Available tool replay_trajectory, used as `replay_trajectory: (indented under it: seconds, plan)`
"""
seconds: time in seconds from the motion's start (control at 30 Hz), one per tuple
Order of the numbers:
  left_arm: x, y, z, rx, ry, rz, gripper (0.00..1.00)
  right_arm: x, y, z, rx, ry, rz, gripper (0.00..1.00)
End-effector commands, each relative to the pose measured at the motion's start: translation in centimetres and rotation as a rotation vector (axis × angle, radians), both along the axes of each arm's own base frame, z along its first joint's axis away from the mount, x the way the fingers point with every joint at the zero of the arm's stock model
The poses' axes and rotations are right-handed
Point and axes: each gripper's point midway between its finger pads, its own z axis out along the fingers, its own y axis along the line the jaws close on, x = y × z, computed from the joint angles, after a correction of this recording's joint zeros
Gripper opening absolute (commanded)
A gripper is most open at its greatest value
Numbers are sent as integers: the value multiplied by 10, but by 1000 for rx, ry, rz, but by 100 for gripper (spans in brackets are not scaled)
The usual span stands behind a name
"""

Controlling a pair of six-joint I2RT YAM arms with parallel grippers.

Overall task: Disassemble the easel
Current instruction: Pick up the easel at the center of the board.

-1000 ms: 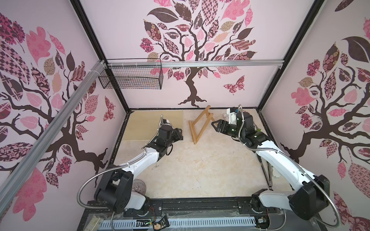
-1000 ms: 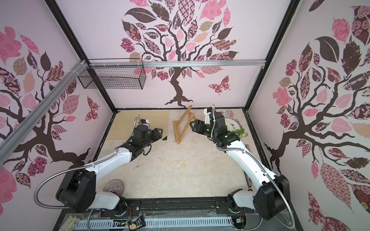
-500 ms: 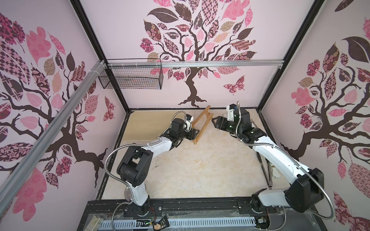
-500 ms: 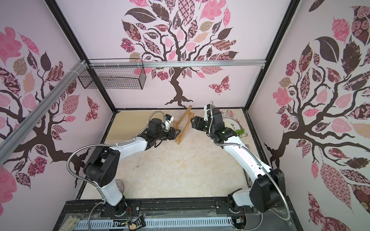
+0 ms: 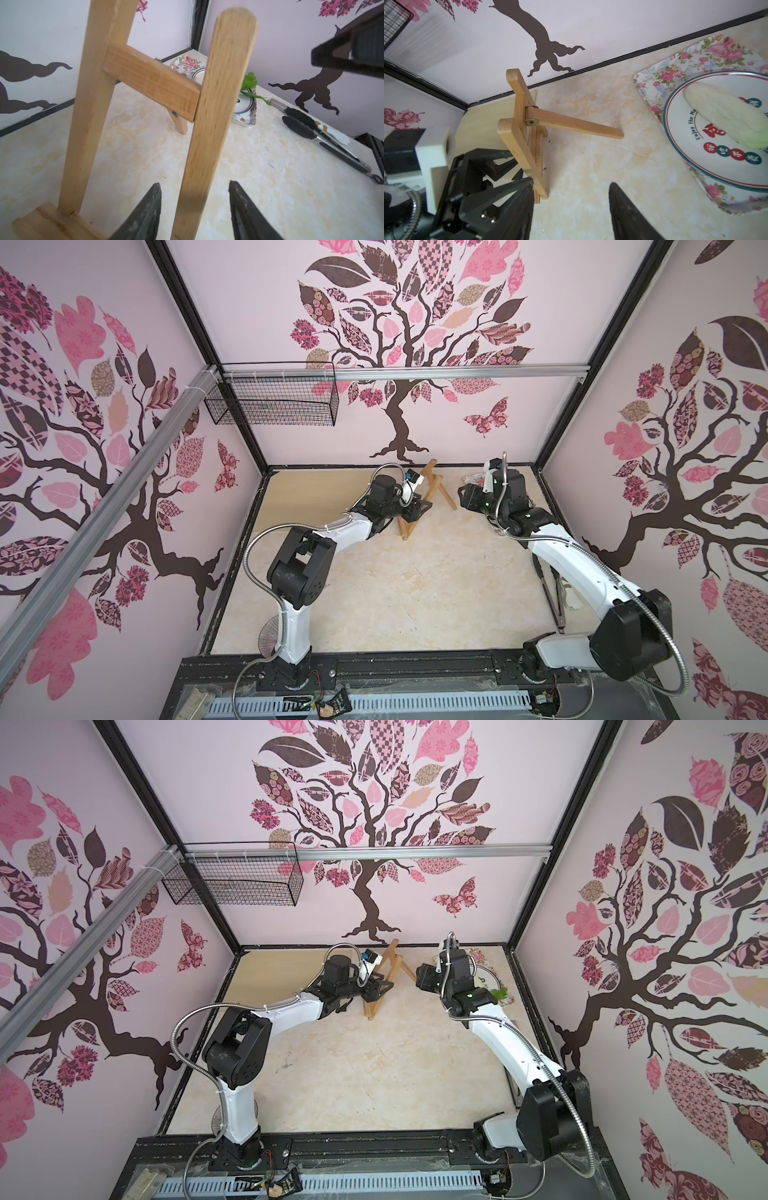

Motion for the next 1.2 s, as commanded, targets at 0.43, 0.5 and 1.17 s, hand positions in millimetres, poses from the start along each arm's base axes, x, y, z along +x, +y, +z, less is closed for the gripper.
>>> replay_trajectory:
  seconds: [0.43,0.5,1.17]
  plan:
    - [-10,-23,8,23,-70,-78,12,-14,0,-12,-78,-28,64,60]
    - [-18,-21,10,29,-75,-84,6,-18,0,-16,-78,-28,75,62]
    - [-91,-11,40,85,-26,-175,0,-53,49,-55,92,-128,298,68]
